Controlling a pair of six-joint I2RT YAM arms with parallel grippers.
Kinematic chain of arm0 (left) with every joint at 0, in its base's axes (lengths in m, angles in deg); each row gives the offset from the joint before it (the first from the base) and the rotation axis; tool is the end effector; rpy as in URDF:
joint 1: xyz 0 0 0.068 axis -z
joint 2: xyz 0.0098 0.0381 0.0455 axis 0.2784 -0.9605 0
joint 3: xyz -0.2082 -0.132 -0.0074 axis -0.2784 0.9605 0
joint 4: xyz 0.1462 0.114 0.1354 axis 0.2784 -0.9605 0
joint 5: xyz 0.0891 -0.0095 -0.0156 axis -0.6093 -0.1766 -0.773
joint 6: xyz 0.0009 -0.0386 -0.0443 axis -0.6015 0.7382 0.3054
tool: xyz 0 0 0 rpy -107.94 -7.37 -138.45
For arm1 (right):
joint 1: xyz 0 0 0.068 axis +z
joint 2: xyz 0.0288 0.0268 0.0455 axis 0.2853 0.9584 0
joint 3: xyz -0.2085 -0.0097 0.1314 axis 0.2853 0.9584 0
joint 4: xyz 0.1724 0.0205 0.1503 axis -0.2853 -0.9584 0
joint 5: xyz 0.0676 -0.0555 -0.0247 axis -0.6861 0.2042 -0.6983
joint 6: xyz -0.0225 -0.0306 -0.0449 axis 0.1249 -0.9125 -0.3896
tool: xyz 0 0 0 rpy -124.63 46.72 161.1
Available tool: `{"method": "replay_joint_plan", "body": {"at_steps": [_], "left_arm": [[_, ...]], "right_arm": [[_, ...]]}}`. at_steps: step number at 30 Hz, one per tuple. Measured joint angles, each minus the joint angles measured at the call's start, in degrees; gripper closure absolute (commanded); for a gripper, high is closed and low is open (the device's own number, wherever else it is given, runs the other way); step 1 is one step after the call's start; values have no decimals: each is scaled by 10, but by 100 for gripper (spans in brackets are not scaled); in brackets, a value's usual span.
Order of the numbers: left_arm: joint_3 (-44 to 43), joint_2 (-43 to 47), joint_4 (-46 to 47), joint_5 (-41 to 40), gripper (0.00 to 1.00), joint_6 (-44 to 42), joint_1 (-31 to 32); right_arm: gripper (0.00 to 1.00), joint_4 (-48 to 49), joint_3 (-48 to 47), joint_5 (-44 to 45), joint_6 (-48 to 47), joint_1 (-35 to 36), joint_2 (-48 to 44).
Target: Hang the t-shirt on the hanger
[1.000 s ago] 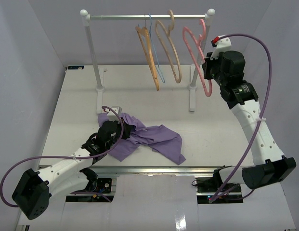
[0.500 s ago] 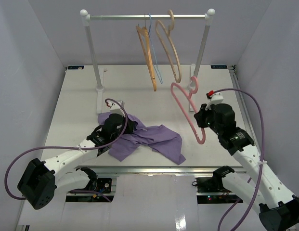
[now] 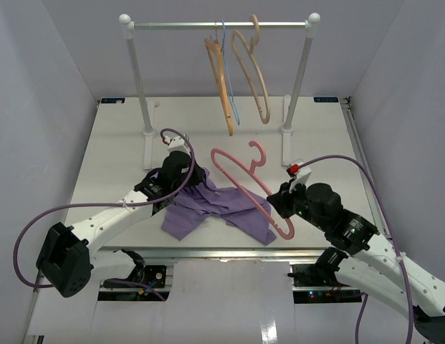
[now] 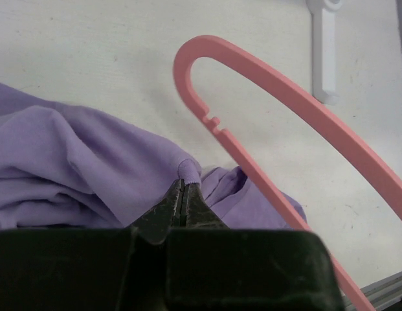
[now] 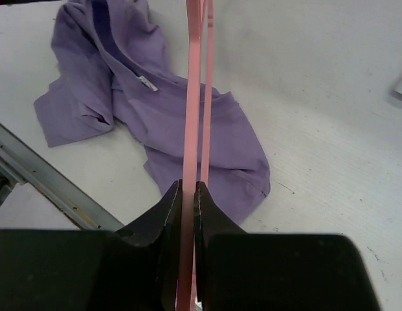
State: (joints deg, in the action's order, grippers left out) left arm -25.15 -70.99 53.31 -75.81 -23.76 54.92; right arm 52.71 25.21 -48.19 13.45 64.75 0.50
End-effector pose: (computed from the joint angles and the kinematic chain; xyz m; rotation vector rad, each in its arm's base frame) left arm 0.2022 -0.1487 0.2449 -0.1434 2.1486 -0.5275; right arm 0.1001 0.1020 0.2756 -0.4278 1.8939 0.6156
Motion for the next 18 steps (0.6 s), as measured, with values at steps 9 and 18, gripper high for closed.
{"method": "replay_joint_plan", "body": {"at_steps": [9,18], "left_arm": [[-12,-7,-50,-8,100,1,-20],[-32,-20,-67,4,100,1,-44]], "right_arm": [[92,-37,12,-3,2,13,-103],[92,-69,12,-68,-3,13,-148]]}}
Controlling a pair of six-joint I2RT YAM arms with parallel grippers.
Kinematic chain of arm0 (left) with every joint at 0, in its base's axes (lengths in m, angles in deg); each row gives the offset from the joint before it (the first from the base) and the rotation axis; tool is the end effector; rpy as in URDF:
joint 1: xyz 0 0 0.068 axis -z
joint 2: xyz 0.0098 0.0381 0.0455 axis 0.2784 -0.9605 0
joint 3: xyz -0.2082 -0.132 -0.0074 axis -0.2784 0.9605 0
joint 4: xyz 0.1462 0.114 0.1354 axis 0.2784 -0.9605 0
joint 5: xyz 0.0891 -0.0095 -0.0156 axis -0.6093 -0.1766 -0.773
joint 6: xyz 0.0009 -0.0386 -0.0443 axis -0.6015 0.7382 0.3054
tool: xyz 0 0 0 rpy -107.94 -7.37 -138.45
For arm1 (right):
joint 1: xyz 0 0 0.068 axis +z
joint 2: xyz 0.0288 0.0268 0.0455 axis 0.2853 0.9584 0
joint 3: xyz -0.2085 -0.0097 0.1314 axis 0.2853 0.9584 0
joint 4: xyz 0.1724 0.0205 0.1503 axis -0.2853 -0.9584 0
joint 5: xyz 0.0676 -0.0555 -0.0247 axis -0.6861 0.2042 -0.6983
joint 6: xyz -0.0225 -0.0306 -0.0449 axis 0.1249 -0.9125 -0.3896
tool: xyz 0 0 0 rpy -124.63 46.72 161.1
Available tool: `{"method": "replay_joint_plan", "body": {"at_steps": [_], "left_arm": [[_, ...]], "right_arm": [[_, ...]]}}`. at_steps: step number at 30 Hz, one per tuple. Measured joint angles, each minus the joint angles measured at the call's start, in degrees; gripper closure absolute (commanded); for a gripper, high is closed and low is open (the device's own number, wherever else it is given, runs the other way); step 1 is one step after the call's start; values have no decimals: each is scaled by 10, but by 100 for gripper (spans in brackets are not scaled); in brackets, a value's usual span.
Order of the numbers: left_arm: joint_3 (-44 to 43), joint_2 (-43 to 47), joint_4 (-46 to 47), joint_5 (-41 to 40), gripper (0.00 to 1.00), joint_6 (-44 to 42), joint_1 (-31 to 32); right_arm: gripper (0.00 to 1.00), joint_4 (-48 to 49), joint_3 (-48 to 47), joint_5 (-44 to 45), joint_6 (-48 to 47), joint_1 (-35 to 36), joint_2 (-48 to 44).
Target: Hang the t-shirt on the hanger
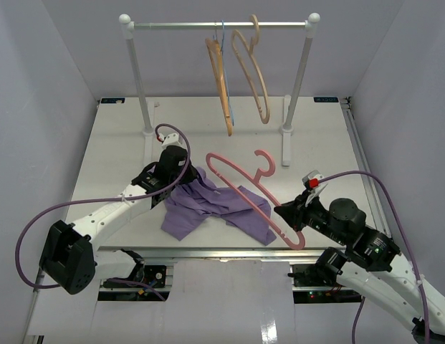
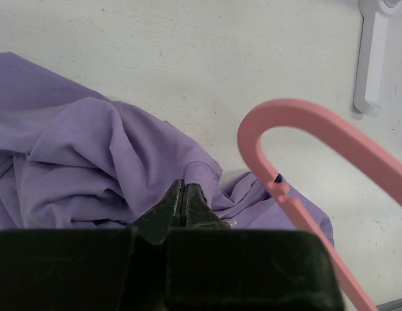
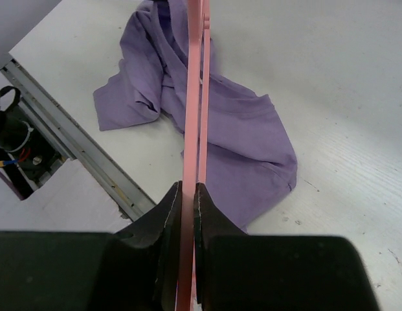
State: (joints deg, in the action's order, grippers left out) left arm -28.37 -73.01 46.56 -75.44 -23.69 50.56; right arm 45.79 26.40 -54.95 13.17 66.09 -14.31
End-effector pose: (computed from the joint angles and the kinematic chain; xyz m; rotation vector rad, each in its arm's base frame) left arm 0.2146 -0.1344 0.2430 -0.2138 2.2247 -0.4287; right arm 0.0647 0.0734 0.2814 -0.5059 1.7797 0.7832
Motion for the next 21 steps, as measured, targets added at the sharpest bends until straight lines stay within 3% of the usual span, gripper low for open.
{"method": "replay_joint_plan", "body": {"at_steps": [21], "left_arm": [[-63,-26,-44,-3,100,-11,-13]], "right_arm": [[92,0,0,-67,-13,0,-16]]}}
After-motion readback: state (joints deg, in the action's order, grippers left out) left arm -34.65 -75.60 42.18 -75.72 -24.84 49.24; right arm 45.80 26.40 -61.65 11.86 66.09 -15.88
